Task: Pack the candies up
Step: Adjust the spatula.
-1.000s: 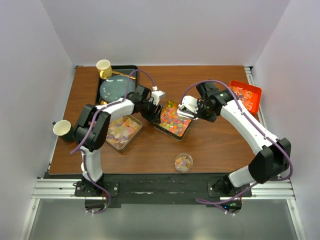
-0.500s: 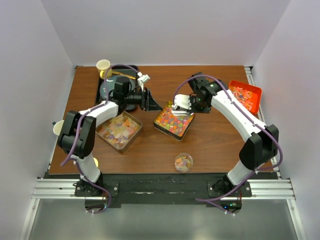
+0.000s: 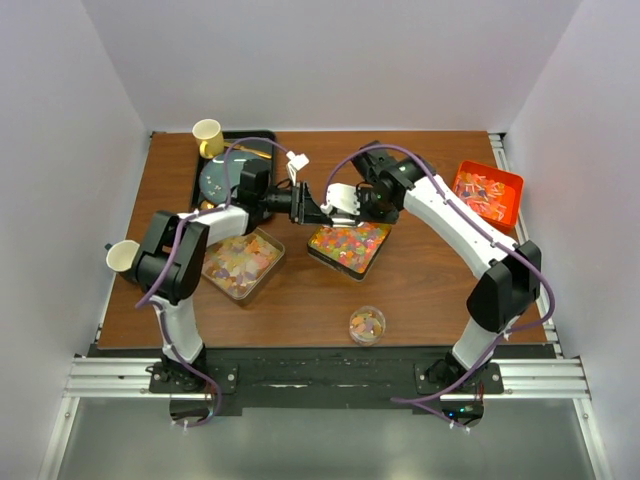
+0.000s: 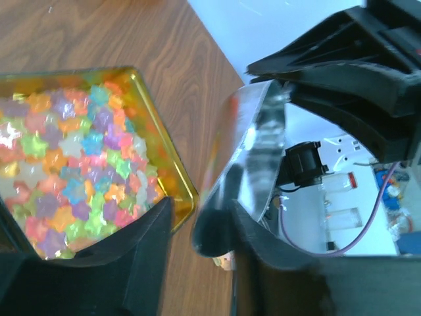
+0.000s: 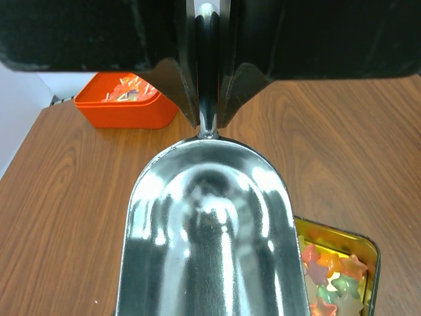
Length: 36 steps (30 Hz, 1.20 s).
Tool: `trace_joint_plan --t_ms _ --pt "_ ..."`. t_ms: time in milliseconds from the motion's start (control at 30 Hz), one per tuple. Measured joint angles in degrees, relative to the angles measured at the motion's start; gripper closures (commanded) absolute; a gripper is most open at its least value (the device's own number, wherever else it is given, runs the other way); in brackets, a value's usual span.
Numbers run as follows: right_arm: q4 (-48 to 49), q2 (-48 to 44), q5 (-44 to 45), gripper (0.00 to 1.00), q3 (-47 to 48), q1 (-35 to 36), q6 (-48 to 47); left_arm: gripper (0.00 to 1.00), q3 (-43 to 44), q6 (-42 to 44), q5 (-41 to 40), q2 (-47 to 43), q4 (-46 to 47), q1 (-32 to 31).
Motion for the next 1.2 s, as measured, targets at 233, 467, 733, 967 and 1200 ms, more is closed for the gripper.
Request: trace_joint_plan --t_ms 233,467,733,967,1200 --pt "-0.3 0.1 -1.3 1.0 0.0 1.0 1.4 0.93 -1.7 -12.2 3.7 1.9 18.4 0.0" --pt "1.1 -2.3 -8.1 0.52 -3.7 -0.4 3.4 1.0 -4.2 -24.1 6.9 6.3 33.0 0.2" --pt "4.2 -10.2 -27.8 0.5 -6.1 -14.3 8.5 1.0 -4.2 -27.1 7.1 6.3 36.5 0.2" --pt "7.1 -11.7 -38.0 0.5 -7.6 -15.0 11.2 1.0 -4.2 -25.9 9.3 6.3 34.9 0.4" --pt "6.5 -6.8 -41.4 0.52 -6.9 -14.6 10.8 1.0 -4.2 -24.1 10.0 6.3 32.2 0.4"
